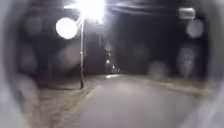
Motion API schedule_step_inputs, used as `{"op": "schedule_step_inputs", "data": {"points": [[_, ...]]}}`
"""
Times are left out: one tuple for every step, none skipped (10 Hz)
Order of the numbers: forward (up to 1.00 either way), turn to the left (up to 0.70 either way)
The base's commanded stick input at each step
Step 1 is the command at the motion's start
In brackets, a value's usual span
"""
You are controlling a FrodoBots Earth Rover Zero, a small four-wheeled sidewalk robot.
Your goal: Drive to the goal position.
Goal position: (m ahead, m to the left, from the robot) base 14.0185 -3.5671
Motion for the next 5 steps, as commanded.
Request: {"op": "schedule_step_inputs", "data": {"points": [[1.00, 0.00], [1.00, 0.00], [1.00, 0.00], [1.00, 0.00], [1.00, 0.00]]}}
